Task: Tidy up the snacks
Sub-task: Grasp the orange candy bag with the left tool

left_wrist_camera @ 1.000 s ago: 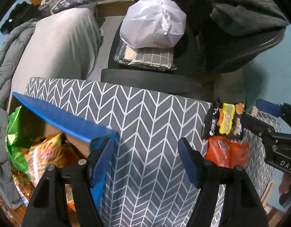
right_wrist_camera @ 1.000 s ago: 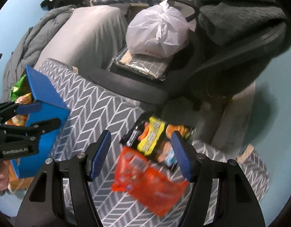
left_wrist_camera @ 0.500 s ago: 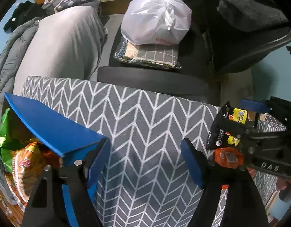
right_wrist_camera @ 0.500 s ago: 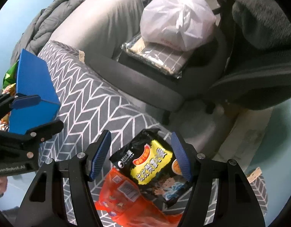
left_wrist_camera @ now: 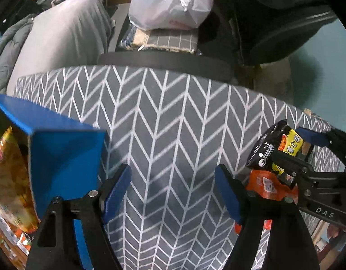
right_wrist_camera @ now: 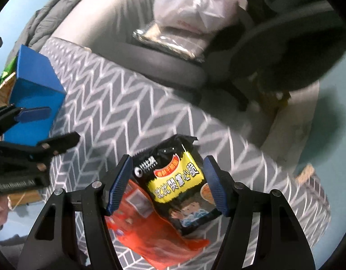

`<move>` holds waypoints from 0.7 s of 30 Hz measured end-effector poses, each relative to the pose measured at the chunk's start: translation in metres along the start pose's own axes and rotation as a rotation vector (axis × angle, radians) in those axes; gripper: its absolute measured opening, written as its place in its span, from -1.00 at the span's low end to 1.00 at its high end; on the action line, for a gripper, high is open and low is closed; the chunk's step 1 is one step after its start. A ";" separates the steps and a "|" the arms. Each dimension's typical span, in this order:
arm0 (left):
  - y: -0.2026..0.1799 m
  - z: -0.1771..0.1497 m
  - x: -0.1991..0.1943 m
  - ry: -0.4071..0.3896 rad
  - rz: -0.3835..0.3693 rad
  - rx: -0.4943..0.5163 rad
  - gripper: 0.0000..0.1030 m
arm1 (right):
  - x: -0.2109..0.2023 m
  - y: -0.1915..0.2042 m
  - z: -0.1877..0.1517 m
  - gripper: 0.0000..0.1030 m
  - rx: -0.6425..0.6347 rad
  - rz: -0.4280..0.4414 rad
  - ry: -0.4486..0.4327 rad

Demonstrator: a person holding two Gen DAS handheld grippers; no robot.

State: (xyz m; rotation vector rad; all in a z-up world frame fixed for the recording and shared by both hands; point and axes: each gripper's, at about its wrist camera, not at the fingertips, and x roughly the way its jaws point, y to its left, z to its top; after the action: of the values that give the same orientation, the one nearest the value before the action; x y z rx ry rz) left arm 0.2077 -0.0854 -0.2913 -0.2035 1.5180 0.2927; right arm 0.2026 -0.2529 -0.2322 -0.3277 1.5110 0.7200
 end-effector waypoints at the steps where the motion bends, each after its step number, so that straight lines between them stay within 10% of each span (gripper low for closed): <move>1: 0.000 -0.005 0.001 0.007 -0.003 0.003 0.51 | 0.000 -0.002 -0.006 0.29 0.015 -0.004 0.004; 21: -0.008 -0.101 -0.005 0.056 -0.030 0.129 0.51 | 0.006 0.003 -0.152 0.29 0.506 0.044 -0.009</move>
State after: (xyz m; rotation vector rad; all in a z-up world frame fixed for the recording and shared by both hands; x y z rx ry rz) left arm 0.1145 -0.1251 -0.2916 -0.1331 1.5818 0.1661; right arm 0.0807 -0.3430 -0.2474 0.0922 1.6356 0.3511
